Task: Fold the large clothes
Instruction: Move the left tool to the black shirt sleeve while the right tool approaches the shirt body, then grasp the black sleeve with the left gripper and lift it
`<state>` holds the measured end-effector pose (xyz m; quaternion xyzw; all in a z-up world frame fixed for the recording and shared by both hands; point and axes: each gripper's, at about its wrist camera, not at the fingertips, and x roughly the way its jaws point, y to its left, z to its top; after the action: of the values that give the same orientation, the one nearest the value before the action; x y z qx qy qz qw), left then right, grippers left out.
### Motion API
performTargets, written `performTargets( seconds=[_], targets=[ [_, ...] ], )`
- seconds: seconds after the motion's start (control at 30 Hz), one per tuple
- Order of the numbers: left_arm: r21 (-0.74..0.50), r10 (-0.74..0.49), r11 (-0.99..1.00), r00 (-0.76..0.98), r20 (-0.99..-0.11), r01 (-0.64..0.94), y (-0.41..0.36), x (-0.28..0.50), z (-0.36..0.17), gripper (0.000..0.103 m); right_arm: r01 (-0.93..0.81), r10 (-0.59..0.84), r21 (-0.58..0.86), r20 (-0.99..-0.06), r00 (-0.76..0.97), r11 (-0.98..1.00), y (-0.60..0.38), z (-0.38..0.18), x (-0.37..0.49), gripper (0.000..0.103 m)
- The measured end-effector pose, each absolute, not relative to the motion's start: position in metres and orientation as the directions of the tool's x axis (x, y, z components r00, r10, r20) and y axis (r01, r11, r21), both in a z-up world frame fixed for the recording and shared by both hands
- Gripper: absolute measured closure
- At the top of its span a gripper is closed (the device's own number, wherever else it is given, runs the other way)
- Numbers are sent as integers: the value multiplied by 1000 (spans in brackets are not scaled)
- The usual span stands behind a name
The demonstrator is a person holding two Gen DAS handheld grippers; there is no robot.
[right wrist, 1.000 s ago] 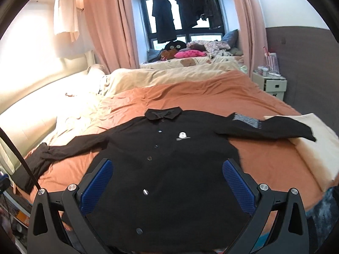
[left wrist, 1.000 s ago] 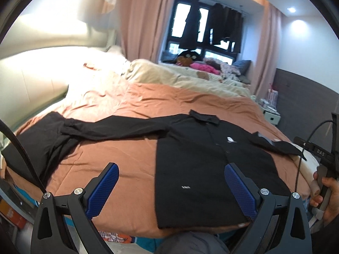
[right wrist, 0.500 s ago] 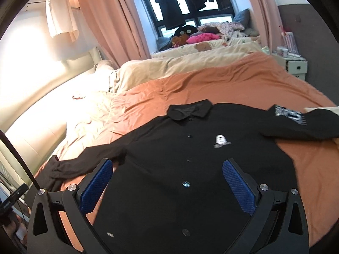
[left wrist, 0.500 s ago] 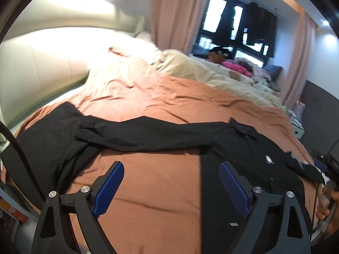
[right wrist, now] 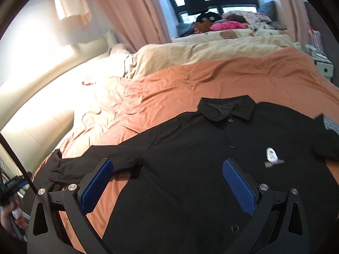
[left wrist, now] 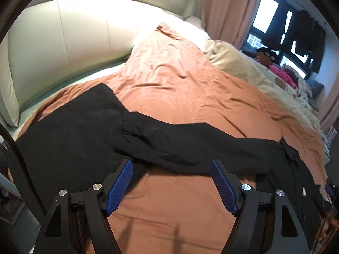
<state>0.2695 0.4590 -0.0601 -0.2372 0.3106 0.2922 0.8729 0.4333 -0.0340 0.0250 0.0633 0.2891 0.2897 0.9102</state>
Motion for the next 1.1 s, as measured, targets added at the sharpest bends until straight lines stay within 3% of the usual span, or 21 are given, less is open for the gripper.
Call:
performTargets(
  seconds=[0.23,0.33,0.47,0.57,0.6,0.63,0.7,0.8,0.9,1.03,1.1],
  targets=[
    [-232,365,669,584,-725,-706,516,289,-83,26,-536,608,299,-496,619,790,-13,20,463,2],
    [-243,346,645,561,-752,-724,539,298,-102,26,-549,606,284,-529,594,786,-1,14,476,20],
    [-217,331,627,508,-795,-748,557,308,-133,26,-551,628,328,-560,541,767,10,5,502,27],
    [-216,292,631,485,-824,-746,567,316,-159,26,-548,638,360,-595,489,755,22,-5,519,49],
    [-214,288,626,477,-831,-750,571,318,-166,30,-547,653,387,-600,462,742,26,-9,525,59],
    [-199,305,618,466,-830,-760,573,318,-170,34,-543,660,405,-607,442,736,31,-12,532,62],
    [-181,333,615,461,-823,-767,572,317,-168,56,-528,663,428,-622,417,734,39,-18,543,66],
    [-229,305,633,509,-805,-740,574,316,-159,70,-510,720,523,-601,347,683,47,-24,559,68],
    [-257,303,644,549,-779,-721,574,313,-136,76,-491,741,564,-582,334,664,58,-30,576,69],
    [-258,330,693,614,-717,-674,561,314,-89,77,-428,760,630,-575,304,648,62,-58,600,69],
    [-252,341,720,646,-683,-647,553,317,-63,77,-385,761,657,-582,288,648,63,-75,610,75]
  ],
)
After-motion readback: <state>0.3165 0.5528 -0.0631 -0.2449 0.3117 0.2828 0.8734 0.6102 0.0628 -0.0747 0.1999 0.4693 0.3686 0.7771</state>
